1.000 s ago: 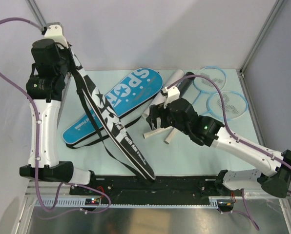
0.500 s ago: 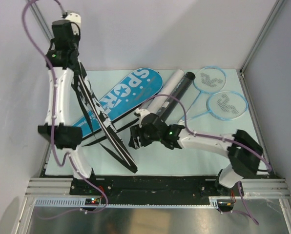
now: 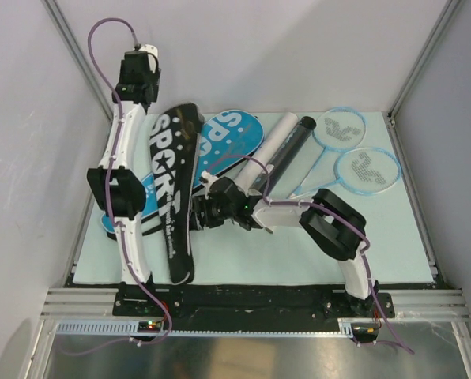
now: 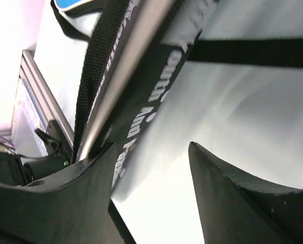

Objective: Pack up the badminton gear
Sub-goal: Place the racket bag at the center of the board, then open the racket bag at the center of the board.

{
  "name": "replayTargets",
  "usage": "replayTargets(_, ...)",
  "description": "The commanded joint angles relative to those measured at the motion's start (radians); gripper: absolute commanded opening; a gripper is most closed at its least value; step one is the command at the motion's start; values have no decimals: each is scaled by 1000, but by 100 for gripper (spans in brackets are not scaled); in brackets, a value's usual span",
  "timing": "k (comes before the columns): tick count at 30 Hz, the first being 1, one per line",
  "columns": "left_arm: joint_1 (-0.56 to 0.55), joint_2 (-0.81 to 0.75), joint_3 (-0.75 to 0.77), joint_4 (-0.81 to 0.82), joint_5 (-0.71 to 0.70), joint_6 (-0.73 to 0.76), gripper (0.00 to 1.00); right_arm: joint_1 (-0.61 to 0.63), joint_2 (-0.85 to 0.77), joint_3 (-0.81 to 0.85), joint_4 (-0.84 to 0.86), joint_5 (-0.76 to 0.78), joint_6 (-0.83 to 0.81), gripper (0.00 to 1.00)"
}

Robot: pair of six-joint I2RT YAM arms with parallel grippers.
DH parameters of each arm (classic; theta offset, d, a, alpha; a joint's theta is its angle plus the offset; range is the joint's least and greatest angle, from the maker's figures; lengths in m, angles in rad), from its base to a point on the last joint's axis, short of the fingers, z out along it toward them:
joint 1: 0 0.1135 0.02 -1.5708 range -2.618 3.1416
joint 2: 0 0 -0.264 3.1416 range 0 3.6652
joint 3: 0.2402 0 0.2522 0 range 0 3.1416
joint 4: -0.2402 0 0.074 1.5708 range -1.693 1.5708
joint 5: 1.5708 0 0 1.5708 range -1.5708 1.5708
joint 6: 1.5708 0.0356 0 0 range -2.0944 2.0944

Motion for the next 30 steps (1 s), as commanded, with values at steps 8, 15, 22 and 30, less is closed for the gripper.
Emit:
replayTargets(8,-74,-281,-337,57,192,-272,71,-14,214,379,-12,-38,19,64)
replayTargets(15,-76,-436,-607,74,418,-204,67,-67,-93,161,-119,41,-111,68)
replayTargets(22,-153,-527,-889,92,701,9,56,-70,-510,-142,-169,157,-193,71)
replayTargets(30,-313,-472,-966,113,590,133,54,-76,-826,-405,-142,269,-142,72)
